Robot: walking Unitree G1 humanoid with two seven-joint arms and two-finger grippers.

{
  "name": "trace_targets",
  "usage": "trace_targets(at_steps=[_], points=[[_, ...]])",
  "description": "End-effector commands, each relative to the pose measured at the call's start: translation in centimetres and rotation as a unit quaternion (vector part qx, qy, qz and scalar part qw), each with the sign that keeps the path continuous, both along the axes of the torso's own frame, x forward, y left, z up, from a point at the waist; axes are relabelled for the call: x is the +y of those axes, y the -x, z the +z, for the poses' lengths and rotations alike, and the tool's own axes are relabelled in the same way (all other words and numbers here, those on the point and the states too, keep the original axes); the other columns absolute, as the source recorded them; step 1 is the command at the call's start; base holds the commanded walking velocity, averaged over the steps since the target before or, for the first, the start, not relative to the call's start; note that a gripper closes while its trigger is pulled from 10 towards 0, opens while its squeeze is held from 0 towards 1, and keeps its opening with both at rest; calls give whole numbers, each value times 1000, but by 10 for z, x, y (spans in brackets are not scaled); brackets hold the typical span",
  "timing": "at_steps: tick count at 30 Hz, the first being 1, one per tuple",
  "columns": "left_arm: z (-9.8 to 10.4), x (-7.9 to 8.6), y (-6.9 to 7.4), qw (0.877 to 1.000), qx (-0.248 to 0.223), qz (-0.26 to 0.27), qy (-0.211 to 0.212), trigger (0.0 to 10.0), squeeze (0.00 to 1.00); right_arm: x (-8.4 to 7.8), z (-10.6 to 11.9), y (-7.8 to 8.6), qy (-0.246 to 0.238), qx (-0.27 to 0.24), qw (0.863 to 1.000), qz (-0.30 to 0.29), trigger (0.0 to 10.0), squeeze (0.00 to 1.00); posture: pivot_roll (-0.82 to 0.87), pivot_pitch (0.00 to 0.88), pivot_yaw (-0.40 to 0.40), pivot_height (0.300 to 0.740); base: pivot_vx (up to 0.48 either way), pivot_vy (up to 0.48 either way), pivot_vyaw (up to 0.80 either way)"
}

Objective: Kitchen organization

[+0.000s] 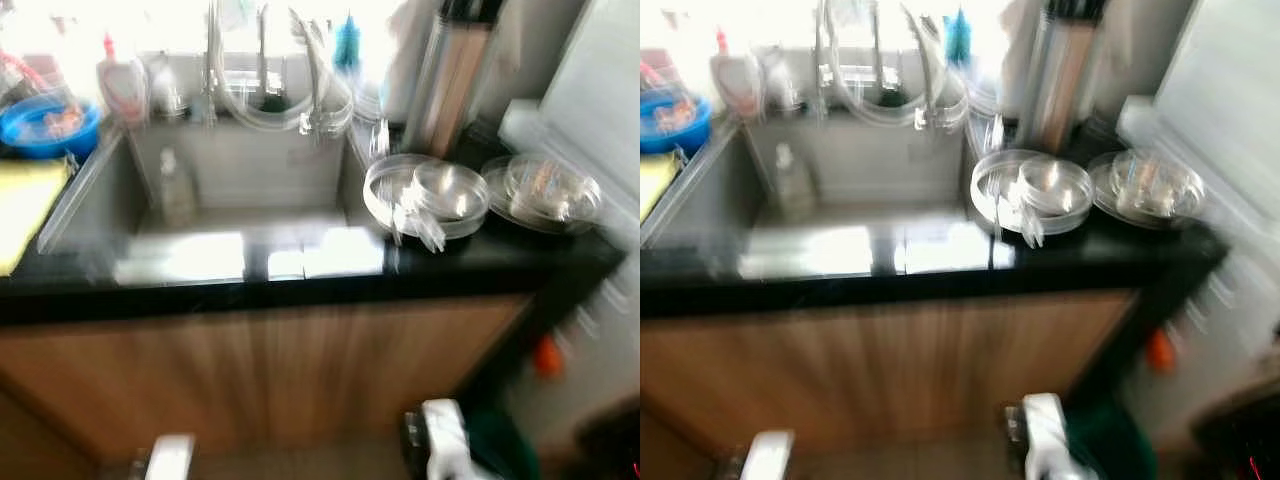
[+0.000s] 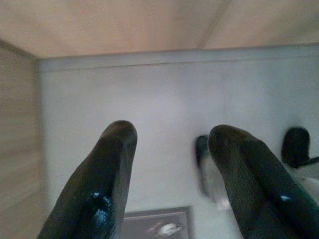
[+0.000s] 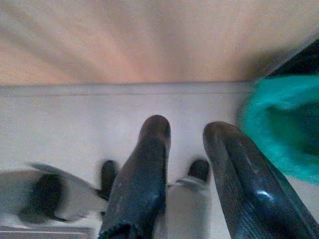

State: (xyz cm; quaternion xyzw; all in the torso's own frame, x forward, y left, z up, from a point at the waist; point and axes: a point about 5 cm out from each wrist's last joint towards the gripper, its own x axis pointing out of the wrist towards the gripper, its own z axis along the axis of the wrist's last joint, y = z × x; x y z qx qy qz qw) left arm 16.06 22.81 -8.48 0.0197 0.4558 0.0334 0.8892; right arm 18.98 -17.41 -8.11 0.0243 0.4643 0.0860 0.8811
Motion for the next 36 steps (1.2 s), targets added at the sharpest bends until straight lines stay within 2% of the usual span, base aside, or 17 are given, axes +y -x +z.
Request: trace_targets(at_steps=[1, 5, 14, 19, 24, 27, 29, 31, 33, 36], points=[[-1, -3, 0, 1000, 2, -1, 13, 10000, 0, -10, 3, -3, 12, -7, 1000, -7, 10000, 0, -40, 0, 12, 740, 0, 296, 0], [0, -1, 1, 1000, 3, -1, 12, 10000, 0, -10, 3, -3, 11, -7, 1000, -7, 10000, 0, -38, 0, 15, 740, 0, 298, 0], [-1, -1, 0, 1000, 5, -4, 8, 10000, 0, -9, 4, -5, 17, -15, 1000, 5, 10000, 0, -37, 0, 16, 740, 0, 0, 0], [-1, 2, 4, 1000, 9, -2, 8, 10000, 0, -8, 4, -5, 11, -16, 1000, -10, 10000, 0, -44, 0, 20, 740, 0, 0, 640], [-1, -2, 0, 1000, 8, -11, 7, 10000, 0, -8, 4, -6, 7, -18, 1000, -23, 10000, 0, -61, 0, 30, 740, 0, 0, 0], [0, -1, -1, 1000, 6, -12, 2, 10000, 0, -8, 4, -7, 16, -21, 1000, -10, 10000, 0, -69, 0, 30, 740, 0, 0, 0], [0, -6, -5, 1000, 1, -11, 3, 10000, 0, -8, 5, -8, 30, -25, 999, 3, 10000, 0, -72, 0, 33, 740, 0, 0, 800], [1, -12, -9, 1000, -6, -12, 7, 10000, 0, -8, 5, -8, 25, -25, 999, -6, 10000, 0, -77, 0, 36, 740, 0, 0, 800], [1, -24, -15, 1000, -13, -19, 11, 10000, 0, -9, 5, -7, 11, -26, 999, -32, 10000, 0, -77, 0, 35, 740, 0, 0, 0], [2, -34, -19, 999, -16, -24, 15, 10000, 0, -9, 5, -7, 13, -24, 999, -30, 10000, 0, -73, 0, 31, 740, 0, 0, 0]])
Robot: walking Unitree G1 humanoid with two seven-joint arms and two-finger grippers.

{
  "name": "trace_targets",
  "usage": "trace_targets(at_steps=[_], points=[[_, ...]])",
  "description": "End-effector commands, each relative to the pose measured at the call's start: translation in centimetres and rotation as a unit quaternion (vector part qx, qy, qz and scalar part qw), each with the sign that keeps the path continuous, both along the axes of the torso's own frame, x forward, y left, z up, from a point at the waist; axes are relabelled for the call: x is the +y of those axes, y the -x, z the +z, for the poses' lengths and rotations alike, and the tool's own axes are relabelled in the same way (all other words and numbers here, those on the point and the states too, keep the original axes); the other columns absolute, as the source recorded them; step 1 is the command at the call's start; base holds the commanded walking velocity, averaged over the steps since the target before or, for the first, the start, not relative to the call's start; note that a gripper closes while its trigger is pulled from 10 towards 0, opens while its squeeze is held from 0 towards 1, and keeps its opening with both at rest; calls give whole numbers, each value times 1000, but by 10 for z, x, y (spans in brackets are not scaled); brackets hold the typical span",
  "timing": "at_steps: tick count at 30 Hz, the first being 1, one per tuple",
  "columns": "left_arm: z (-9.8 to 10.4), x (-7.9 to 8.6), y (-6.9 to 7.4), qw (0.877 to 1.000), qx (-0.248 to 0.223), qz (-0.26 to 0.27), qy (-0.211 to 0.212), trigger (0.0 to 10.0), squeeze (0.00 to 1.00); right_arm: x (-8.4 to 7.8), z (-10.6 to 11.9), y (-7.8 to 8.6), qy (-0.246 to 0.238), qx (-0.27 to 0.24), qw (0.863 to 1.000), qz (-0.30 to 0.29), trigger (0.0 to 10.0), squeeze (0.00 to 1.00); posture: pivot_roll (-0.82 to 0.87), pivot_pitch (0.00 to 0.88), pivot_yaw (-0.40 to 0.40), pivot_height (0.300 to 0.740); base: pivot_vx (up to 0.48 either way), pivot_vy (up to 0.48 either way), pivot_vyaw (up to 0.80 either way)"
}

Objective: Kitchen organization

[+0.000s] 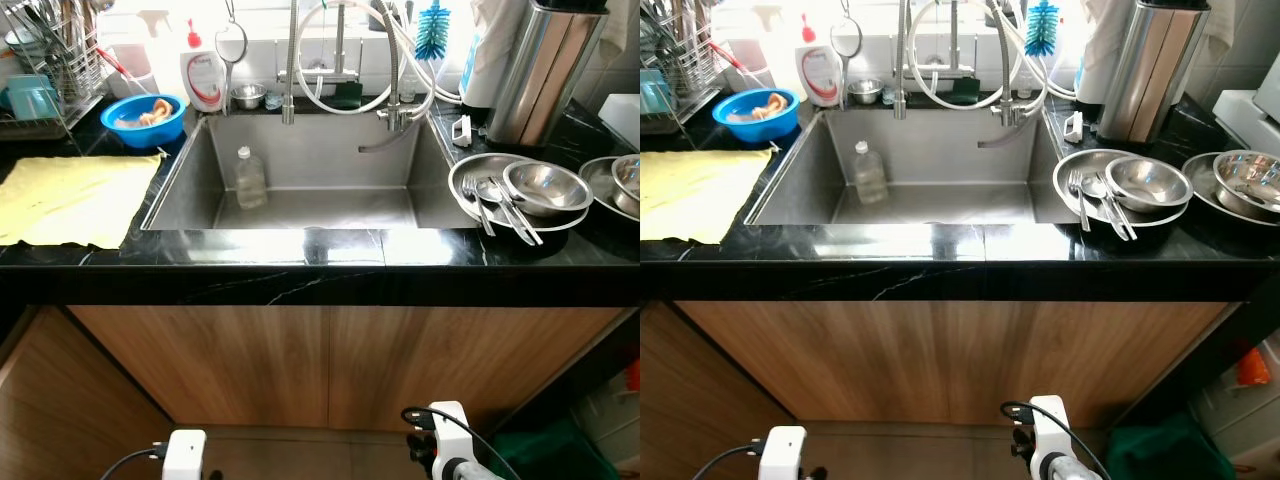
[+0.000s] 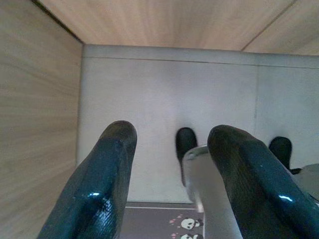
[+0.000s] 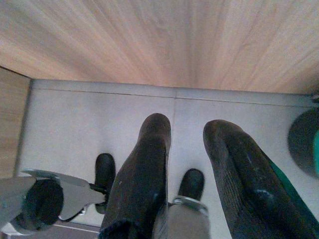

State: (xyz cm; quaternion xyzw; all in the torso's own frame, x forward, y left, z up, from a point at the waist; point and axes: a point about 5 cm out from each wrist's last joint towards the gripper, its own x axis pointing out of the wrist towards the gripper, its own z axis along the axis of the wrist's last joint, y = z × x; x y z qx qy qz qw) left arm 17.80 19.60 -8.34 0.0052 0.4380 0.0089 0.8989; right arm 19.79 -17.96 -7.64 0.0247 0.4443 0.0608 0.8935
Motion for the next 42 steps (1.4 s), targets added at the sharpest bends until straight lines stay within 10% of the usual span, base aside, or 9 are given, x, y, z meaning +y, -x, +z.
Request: trace_targets(at_steps=[1, 42], points=[[0, -2, -2, 1000, 4, -8, -9, 10000, 0, -4, 0, 1, 3, -2, 1000, -6, 10000, 0, -73, 0, 31, 740, 0, 0, 0], [5, -5, -8, 998, -40, -25, -32, 10000, 0, -18, 1, 6, 29, -30, 999, -17, 10000, 0, -91, 0, -25, 740, 44, 0, 59]])
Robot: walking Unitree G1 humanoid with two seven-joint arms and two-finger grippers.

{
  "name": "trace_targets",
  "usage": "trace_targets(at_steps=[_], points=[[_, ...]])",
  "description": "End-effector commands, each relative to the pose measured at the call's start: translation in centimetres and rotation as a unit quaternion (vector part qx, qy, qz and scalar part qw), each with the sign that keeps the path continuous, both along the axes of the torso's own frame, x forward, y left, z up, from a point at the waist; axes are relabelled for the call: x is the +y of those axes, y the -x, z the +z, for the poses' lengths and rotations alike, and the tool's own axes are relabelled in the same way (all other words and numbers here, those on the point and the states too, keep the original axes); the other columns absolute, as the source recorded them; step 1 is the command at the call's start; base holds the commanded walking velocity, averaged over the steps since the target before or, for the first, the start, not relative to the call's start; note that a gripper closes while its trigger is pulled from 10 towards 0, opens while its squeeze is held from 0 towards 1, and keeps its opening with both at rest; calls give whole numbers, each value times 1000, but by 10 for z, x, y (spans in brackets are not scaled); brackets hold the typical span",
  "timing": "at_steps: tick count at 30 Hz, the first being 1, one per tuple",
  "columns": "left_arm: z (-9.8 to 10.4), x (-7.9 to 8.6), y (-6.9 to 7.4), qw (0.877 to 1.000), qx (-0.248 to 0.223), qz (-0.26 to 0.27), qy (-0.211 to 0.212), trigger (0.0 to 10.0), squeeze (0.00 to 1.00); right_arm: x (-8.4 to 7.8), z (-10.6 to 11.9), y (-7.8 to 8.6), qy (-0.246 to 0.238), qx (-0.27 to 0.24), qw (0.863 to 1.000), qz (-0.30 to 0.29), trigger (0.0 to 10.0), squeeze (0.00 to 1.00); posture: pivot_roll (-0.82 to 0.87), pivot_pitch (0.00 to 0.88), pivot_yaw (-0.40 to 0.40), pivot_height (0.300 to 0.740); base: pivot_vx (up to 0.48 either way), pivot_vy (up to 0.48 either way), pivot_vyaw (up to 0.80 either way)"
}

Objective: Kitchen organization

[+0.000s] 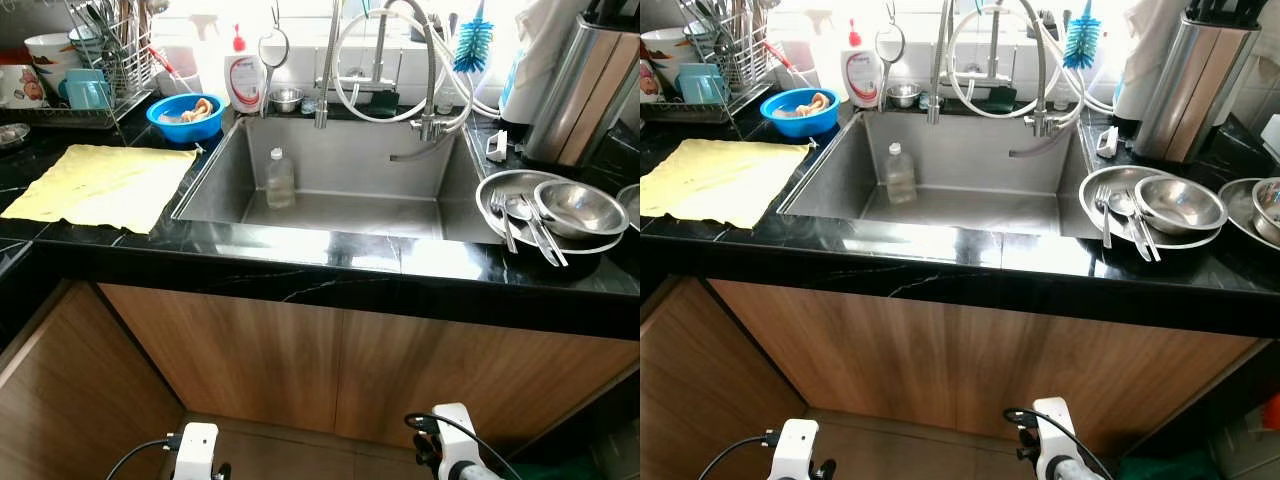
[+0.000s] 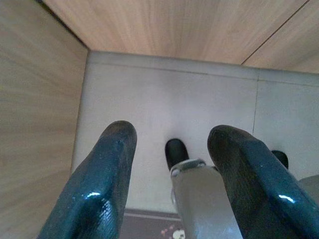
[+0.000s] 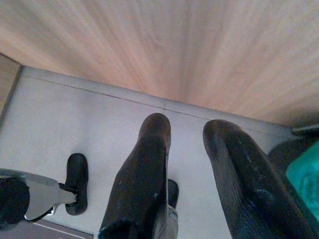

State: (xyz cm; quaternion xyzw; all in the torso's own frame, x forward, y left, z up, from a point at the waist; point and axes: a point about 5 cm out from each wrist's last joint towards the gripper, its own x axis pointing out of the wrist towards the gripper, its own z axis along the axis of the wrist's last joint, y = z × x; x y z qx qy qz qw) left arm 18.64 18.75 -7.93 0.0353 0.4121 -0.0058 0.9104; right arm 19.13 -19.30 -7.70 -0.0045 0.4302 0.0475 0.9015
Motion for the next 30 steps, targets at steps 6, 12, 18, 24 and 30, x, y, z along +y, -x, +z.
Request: trace_targets(at_steps=[6, 12, 18, 24, 30], points=[[12, 4, -9, 996, -91, 4, -4, 10000, 0, -19, 4, 3, 15, -39, 998, -56, 10000, 0, -95, 0, -52, 740, 0, 0, 0], [22, -15, -10, 986, -168, -4, 9, 10000, 0, -37, 6, 9, 34, -57, 993, -102, 10000, 0, -100, 0, -32, 740, 0, 0, 0], [36, -8, -8, 973, -230, 14, -8, 10000, 0, -82, 54, -23, 99, -225, 967, -74, 10000, 0, -64, 0, -58, 740, 0, 0, 0], [53, 25, -11, 956, -281, 75, -43, 10000, 0, -60, 89, -51, 30, -327, 944, -39, 10000, 0, -65, 0, -130, 740, 0, 0, 0], [79, 41, -19, 935, -335, 94, -67, 10000, 0, -59, 111, -72, 20, -371, 928, -25, 10000, 0, -55, 0, -129, 740, 0, 0, 0]])
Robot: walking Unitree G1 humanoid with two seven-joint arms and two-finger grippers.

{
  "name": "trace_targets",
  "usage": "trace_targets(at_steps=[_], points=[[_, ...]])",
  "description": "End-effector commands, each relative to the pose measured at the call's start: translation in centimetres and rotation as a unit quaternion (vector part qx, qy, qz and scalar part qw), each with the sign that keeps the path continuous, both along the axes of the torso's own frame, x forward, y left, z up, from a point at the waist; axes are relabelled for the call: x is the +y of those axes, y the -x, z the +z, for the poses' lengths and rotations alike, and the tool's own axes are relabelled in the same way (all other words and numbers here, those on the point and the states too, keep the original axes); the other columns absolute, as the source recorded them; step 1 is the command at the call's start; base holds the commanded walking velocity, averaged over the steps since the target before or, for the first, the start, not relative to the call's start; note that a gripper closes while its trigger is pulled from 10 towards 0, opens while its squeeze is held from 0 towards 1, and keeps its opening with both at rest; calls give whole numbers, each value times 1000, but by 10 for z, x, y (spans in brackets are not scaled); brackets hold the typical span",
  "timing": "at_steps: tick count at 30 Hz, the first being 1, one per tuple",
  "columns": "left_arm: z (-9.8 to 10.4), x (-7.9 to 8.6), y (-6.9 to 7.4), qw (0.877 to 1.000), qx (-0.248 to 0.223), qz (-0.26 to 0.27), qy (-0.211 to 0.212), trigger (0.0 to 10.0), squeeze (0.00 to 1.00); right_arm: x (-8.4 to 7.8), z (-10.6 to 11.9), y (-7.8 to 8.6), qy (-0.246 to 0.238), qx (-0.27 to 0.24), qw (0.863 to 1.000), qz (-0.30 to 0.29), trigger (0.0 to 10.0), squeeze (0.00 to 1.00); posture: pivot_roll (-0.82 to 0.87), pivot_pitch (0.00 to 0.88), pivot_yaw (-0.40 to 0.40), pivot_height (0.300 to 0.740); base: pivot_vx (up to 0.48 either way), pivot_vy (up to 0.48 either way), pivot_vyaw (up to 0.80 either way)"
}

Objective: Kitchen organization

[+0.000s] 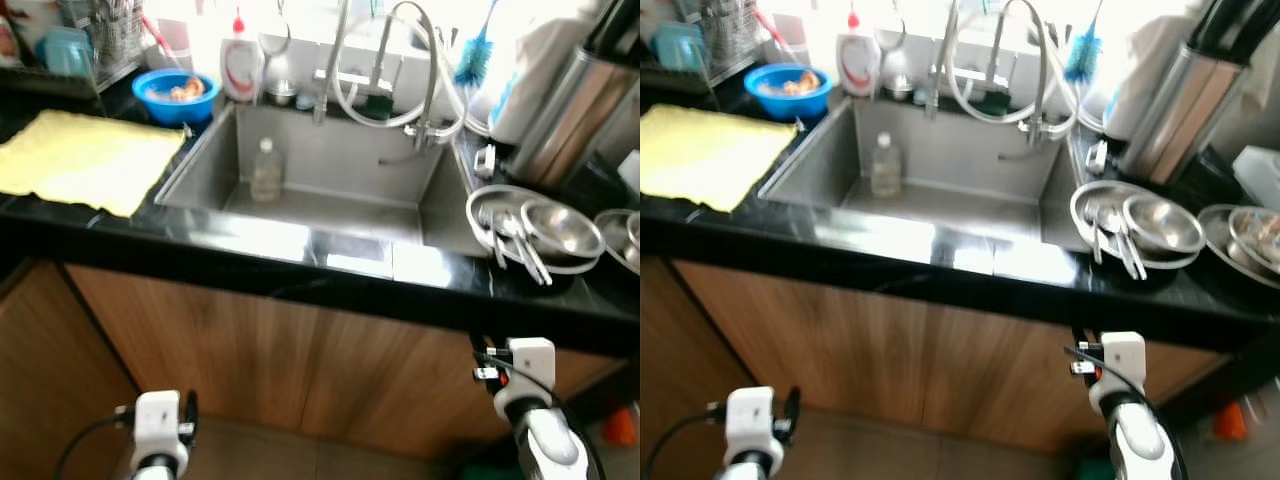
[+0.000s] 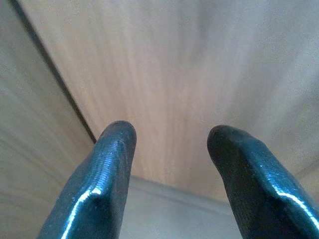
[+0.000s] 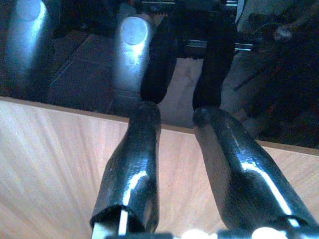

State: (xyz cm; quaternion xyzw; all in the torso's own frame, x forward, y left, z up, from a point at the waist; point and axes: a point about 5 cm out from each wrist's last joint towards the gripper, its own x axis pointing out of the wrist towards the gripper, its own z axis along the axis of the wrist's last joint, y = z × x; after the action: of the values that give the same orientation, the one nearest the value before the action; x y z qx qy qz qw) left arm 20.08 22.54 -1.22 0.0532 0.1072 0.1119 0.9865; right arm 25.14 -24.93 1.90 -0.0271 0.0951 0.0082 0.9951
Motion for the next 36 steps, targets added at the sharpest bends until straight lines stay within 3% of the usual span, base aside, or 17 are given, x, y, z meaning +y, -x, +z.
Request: trace_targets(at_steps=[1, 5, 12, 16, 17, 25, 27, 31, 33, 34, 35, 36], points=[[17, 5, -5, 999, -34, 7, -11, 10000, 0, -1, 18, -14, 0, -34, 999, 7, 10000, 0, -55, 0, -126, 740, 0, 0, 0], [34, 16, -3, 998, -61, 18, -24, 10000, 0, 7, 26, -13, -14, -43, 999, 3, 10000, 0, -53, 0, -95, 740, 0, 0, 0], [72, 27, 17, 993, -109, 36, -38, 10000, 0, 16, 30, 16, -9, -57, 998, -7, 10000, 0, -34, 0, -39, 740, 0, 0, 0], [89, 28, 19, 991, -118, 30, -47, 10000, 0, 25, 38, 26, 5, -58, 998, 4, 10000, 0, -31, 0, -22, 740, 0, 0, 0], [101, 29, 17, 989, -132, 34, -52, 10000, 0, 30, 49, 27, 15, -73, 997, 13, 10000, 0, -34, 0, -17, 740, 0, 0, 0], [134, 21, 1, 983, -171, 13, -65, 10000, 0, 38, 81, 10, 51, -122, 991, 22, 10000, 0, -30, 0, -11, 740, 0, 0, 0], [144, 16, -9, 981, -185, 10, -55, 10000, 0, 42, 97, -1, 54, -143, 988, 12, 10000, 0, -30, 0, -12, 740, 0, 0, 0], [146, 11, -17, 981, -188, 0, -48, 10000, 0, 46, 102, -9, 48, -149, 988, 7, 10000, 0, -36, 0, -9, 740, 0, 0, 0], [147, 6, -23, 981, -187, -9, -46, 10000, 0, 47, 102, -13, 44, -151, 988, -1, 10000, 55, -34, 0, -10, 740, 0, 0, 0], [148, 5, -25, 981, -191, -9, -42, 10000, 0, 48, 103, -14, 40, -153, 987, -1, 10000, 773, -34, 0, -10, 740, 0, 0, 0], [150, 5, -26, 980, -194, -8, -40, 10000, 0, 49, 104, -15, 37, -154, 987, -2, 10000, 773, -36, 0, -9, 740, 0, 0, 0], [153, 2, -31, 979, -199, -12, -37, 10000, 0, 50, 105, -17, 38, -155, 987, -1, 10000, 961, -36, 0, -10, 740, 0, 0, 0]])
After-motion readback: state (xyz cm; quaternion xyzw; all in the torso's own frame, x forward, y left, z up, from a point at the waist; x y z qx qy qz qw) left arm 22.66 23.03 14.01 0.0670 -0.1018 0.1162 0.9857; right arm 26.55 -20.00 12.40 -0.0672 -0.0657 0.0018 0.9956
